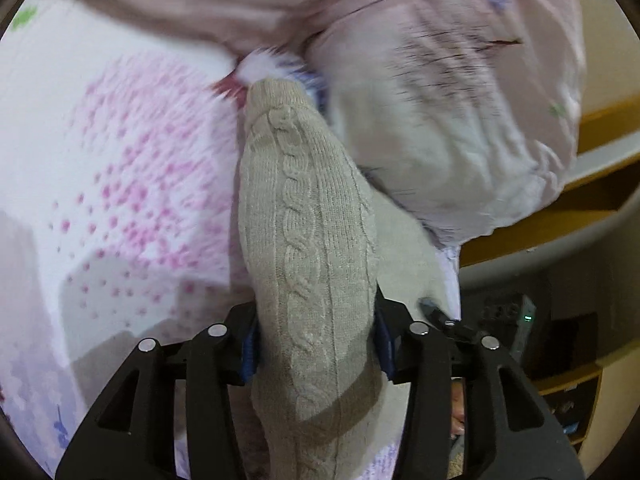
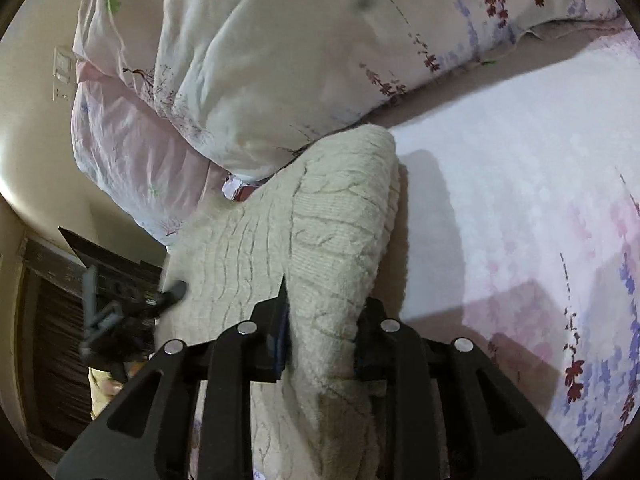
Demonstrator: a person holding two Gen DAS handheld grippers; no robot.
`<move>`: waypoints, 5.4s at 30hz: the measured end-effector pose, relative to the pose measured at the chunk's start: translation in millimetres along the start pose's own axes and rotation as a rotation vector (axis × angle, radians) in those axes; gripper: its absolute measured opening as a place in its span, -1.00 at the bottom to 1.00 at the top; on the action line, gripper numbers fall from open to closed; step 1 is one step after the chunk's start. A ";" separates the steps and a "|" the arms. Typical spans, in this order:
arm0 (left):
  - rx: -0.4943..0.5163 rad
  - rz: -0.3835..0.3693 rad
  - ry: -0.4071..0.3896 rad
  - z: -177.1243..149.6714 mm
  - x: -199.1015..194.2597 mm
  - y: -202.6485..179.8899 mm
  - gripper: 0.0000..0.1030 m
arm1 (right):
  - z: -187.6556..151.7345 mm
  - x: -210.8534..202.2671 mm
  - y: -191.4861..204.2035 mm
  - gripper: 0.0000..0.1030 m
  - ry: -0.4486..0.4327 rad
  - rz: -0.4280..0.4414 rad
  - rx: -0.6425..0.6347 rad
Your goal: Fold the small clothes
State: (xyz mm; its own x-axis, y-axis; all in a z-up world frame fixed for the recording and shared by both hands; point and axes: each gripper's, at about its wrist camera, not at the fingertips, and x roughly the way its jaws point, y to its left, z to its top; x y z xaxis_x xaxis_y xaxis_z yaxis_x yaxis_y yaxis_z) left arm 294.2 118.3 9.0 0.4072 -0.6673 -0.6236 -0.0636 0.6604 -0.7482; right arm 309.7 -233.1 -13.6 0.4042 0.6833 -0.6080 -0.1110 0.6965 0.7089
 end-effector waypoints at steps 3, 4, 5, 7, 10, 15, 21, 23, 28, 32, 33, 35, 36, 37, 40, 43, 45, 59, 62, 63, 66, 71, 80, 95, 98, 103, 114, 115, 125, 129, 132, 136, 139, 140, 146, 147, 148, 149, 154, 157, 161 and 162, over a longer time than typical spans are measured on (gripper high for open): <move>-0.003 -0.002 0.002 2.4 -2.6 7.6 0.14 | 0.6 -1.4 1.0 -0.47 0.009 -0.013 0.007; -0.004 0.007 0.002 2.8 -0.1 6.4 0.21 | 0.4 -2.0 0.7 -0.45 0.011 -0.015 0.011; -0.004 0.015 -0.002 3.7 -0.7 6.8 0.23 | 0.7 -1.6 0.2 -0.45 0.009 -0.010 0.024; 0.000 0.023 -0.013 5.6 0.5 6.4 0.16 | -1.0 -3.0 -3.3 -0.49 -0.002 0.001 0.054; 0.059 0.071 -0.031 6.3 1.5 0.5 0.06 | -3.3 1.8 -7.5 -0.51 -0.021 0.044 0.147; 0.037 0.058 -0.023 4.6 2.5 7.9 0.12 | -4.3 -3.1 -13.8 -0.25 -0.003 0.005 0.118; 0.047 0.082 -0.022 -8.7 -17.2 2.5 0.20 | 5.4 -23.0 -10.6 -0.18 -0.072 -0.041 0.087; 0.064 0.099 -0.031 -13.6 -18.4 1.3 0.21 | 3.7 -18.8 -8.3 -0.63 -0.080 -0.093 0.052; 0.154 0.214 -0.076 -20.4 -9.5 -7.9 0.25 | 0.4 -8.9 -5.5 -0.54 -0.111 -0.256 0.025; 0.228 0.267 -0.100 -33.9 -26.2 -24.2 0.24 | -18.4 -37.6 28.1 -0.33 -0.182 -0.336 -0.170; 0.239 0.266 -0.097 -38.0 -30.0 -26.2 0.25 | -26.0 -44.1 35.6 -0.33 -0.185 -0.319 -0.217; 0.281 0.271 -0.085 -54.5 -38.5 -31.3 0.31 | -43.7 -51.8 49.6 -0.33 -0.164 -0.285 -0.309; 0.299 0.290 -0.080 -62.7 -40.7 -31.7 0.32 | -54.8 -52.1 56.0 -0.33 -0.142 -0.283 -0.362; 0.315 0.300 -0.072 -69.1 -41.7 -30.5 0.33 | -62.9 -50.1 60.5 -0.32 -0.126 -0.293 -0.400; 0.367 0.351 -0.053 -88.2 -37.4 -31.9 0.33 | -81.5 -39.5 67.8 -0.32 -0.079 -0.353 -0.494; 0.395 0.422 -0.064 -94.2 -25.6 -29.1 0.34 | -87.9 -19.0 63.5 -0.33 -0.037 -0.462 -0.498; 0.421 0.450 -0.089 -95.5 -21.5 -30.9 0.35 | -87.3 -15.0 65.4 -0.33 -0.055 -0.481 -0.502; 0.513 0.476 -0.225 -148.8 -64.5 -52.7 0.97 | -134.3 -65.1 70.5 0.82 -0.212 -0.447 -0.453; 0.483 0.498 -0.207 -157.8 -62.4 -49.9 0.97 | -146.8 -62.1 72.5 0.92 -0.213 -0.460 -0.453; 0.472 0.512 -0.199 -159.9 -60.9 -49.0 0.97 | -149.6 -60.5 72.5 0.93 -0.208 -0.461 -0.453; 0.456 0.567 -0.183 -166.1 -55.4 -48.4 0.97 | -155.9 -55.2 73.4 0.94 -0.197 -0.489 -0.454; 0.456 0.658 -0.161 -171.2 -45.2 -49.3 0.97 | -160.8 -46.5 72.3 0.94 -0.170 -0.561 -0.448; 0.435 0.661 -0.119 -176.1 -38.0 -43.2 0.97 | -162.1 -38.0 62.0 0.94 -0.110 -0.599 -0.394; 0.435 0.693 -0.098 -176.5 -31.0 -39.3 0.97 | -163.5 -30.7 60.8 0.94 -0.090 -0.660 -0.398; 0.434 0.702 -0.097 -176.5 -29.7 -39.6 0.97 | -163.9 -30.9 60.3 0.95 -0.091 -0.663 -0.392; 0.434 0.715 -0.095 -176.5 -27.7 -39.6 0.97 | -164.5 -31.6 60.0 0.96 -0.090 -0.667 -0.389; 0.408 0.732 -0.080 -176.5 -26.6 -39.9 0.97 | -163.3 -32.5 58.7 0.96 -0.080 -0.669 -0.385; 0.406 0.734 -0.079 -176.6 -26.8 -39.9 0.97 | -163.4 -32.3 58.9 0.96 -0.080 -0.669 -0.385; 0.416 0.750 -0.075 -178.4 -25.8 -40.0 0.97 | -163.2 -32.0 58.8 0.96 -0.080 -0.669 -0.386; 0.421 0.750 -0.062 -177.8 -25.2 -40.0 0.97 | -162.5 -31.3 58.7 0.96 -0.071 -0.669 -0.396; 0.425 0.748 -0.055 -176.5 -24.8 -39.5 0.97 | -161.6 -30.4 58.5 0.96 -0.065 -0.670 -0.399; 0.425 0.749 -0.052 -176.7 -24.9 -39.4 0.97 | -161.5 -30.4 58.5 0.96 -0.064 -0.672 -0.400; 0.423 0.749 -0.043 -176.8 -24.5 -39.5 0.97 | -160.2 -29.7 58.8 0.96 -0.055 -0.672 -0.402; 0.424 0.749 -0.038 -176.3 -24.1 -39.2 0.97 | -159.3 -29.6 58.4 0.96 -0.052 -0.671 -0.403; 0.425 0.749 -0.026 -173.9 -23.1 -38.0 0.97 | -159.3 -28.4 58.9 0.96 -0.051 -0.671 -0.402; 0.426 0.749 -0.025 -173.8 -23.1 -38.0 0.97 | -159.0 -28.3 59.0 0.96 -0.052 -0.671 -0.401; 0.426 0.749 -0.025 -173.9 -23.1 -37.9 0.97 | -159.4 -28.5 58.7 0.96 -0.050 -0.672 -0.401; 0.426 0.749 -0.025 -174.2 -23.1 -38.1 0.97 | -159.4 -28.4 58.7 0.96 -0.050 -0.672 -0.402; 0.425 0.749 -0.025 -174.2 -23.0 -37.7 0.97 | -159.6 -28.6 58.7 0.96 -0.051 -0.671 -0.402; 0.426 0.748 -0.026 -173.5 -22.9 -37.6 0.97 | -159.6 -28.6 58.6 0.96 -0.052 -0.671 -0.403; 0.427 0.748 -0.025 -173.8 -22.9 -37.6 0.97 | -159.6 -28.6 58.8 0.97 -0.052 -0.671 -0.402; 0.427 0.748 -0.025 -173.3 -23.1 -37.1 0.97 | -159.5 -28.6 58.8 0.97 -0.053 -0.671 -0.402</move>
State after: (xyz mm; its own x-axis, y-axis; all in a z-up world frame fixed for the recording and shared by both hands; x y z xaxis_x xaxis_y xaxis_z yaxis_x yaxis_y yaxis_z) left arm 129.2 49.5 12.0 0.4154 -0.0004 -0.9096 0.0225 0.9997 0.0098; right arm 146.7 -176.8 -11.6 0.5426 0.0842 -0.8358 -0.1441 0.9895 0.0062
